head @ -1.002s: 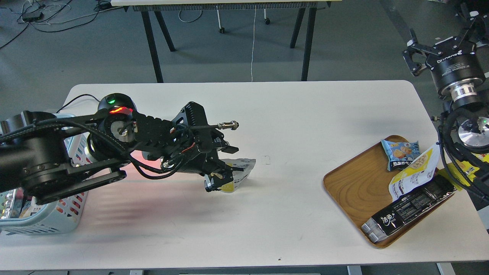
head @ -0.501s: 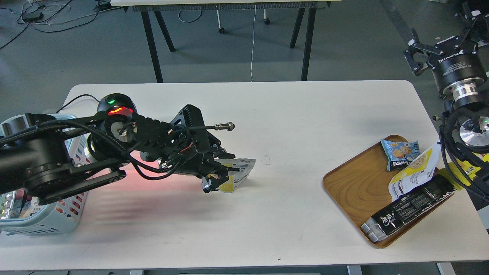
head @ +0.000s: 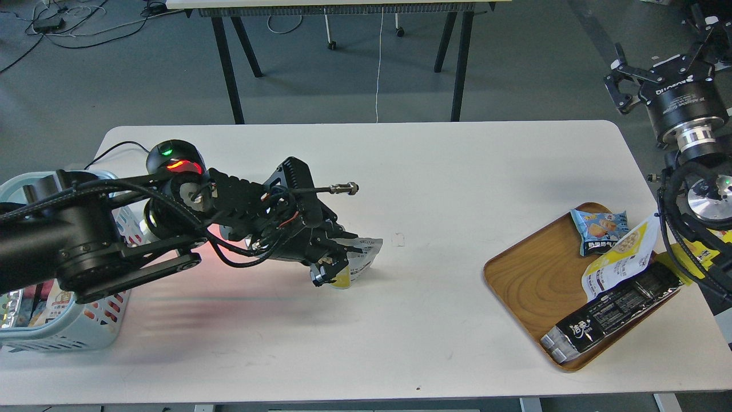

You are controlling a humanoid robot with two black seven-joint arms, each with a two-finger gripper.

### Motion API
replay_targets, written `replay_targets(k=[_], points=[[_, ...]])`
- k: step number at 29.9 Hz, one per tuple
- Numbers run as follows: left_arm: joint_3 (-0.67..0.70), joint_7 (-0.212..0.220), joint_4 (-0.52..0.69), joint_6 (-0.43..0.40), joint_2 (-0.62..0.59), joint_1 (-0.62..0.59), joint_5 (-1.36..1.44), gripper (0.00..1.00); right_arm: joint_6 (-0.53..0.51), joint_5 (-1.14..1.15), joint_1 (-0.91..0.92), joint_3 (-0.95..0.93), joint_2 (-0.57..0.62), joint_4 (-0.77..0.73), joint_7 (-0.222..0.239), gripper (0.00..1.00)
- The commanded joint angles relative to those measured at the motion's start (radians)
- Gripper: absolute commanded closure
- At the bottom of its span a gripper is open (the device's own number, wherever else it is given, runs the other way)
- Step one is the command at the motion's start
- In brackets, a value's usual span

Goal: Scan snack and place in basket
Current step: 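Reach the left gripper to the yellow bag and grasp it, then lift the yellow bag with the left gripper over the scanner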

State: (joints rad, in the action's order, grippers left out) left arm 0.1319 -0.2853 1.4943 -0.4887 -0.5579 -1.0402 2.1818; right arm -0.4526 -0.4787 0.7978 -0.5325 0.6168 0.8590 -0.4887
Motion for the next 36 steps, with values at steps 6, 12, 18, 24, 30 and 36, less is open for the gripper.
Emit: replay_targets(k=[6,12,18,24,30,36], points=[[0.002,-0.003,-0.008,0.000,0.003,0.002,0.000,0.99,0.002,0.000,0.001,0.000,0.000,0.000,0.000,0.01],[0.011,-0.029,0.015,0.000,-0.008,-0.004,0.000,1.00,0.005,0.000,0.008,0.000,0.003,0.000,0.000,0.01],[0.107,-0.049,0.119,0.000,-0.118,-0.001,0.000,1.00,0.005,0.000,0.014,0.000,0.032,0.000,0.000,0.01],[0.199,-0.153,0.118,0.000,-0.246,0.005,0.000,1.00,0.005,-0.001,0.015,0.000,0.037,0.002,0.000,0.01],[0.201,-0.152,0.071,0.000,-0.332,0.006,0.000,1.00,0.008,0.000,0.012,0.000,0.037,0.002,0.000,0.01],[0.198,-0.173,-0.032,0.000,-0.344,0.006,0.000,1.00,0.008,0.000,0.015,0.000,0.037,0.002,0.000,0.01]])
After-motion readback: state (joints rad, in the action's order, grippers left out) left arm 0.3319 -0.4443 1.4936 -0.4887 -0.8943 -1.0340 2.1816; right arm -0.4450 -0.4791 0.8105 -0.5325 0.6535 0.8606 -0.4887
